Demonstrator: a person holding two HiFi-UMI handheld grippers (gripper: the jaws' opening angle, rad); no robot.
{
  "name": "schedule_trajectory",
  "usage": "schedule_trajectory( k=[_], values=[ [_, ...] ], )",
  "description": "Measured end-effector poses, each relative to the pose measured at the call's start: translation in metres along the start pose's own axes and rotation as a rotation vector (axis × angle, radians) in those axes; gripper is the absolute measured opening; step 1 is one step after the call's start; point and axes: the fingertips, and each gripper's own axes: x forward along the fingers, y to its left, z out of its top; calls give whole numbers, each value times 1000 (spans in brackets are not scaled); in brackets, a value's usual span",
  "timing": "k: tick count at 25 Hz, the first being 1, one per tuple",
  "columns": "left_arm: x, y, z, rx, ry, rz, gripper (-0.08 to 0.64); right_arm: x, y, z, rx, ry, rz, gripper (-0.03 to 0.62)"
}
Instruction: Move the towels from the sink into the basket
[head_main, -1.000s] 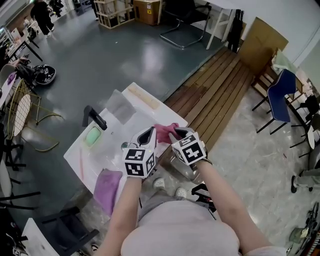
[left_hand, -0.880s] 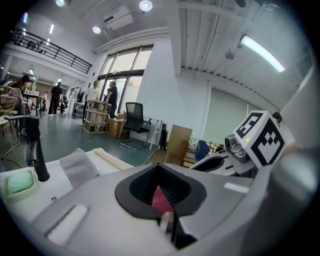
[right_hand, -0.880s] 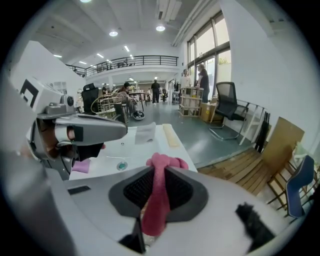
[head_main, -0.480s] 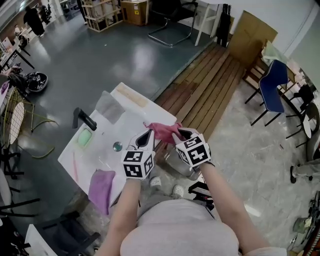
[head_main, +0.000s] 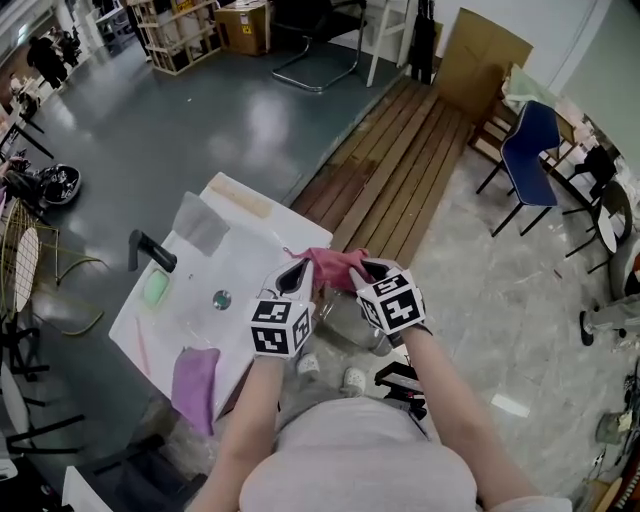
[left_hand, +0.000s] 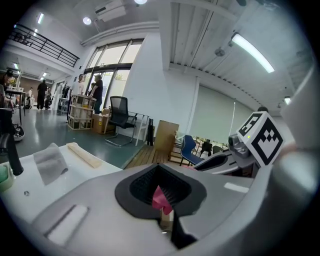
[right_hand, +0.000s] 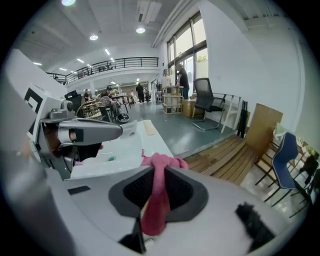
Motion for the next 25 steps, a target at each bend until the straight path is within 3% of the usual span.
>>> schedule_trajectory(
  k=[15, 25],
  values=[
    [28, -57, -23, 40, 83, -105, 3, -25, -27, -64, 97, 83, -17, 72],
    [44, -83, -41, 77, 130, -149, 3, -21, -45, -120, 124, 193, -26, 72]
  ],
)
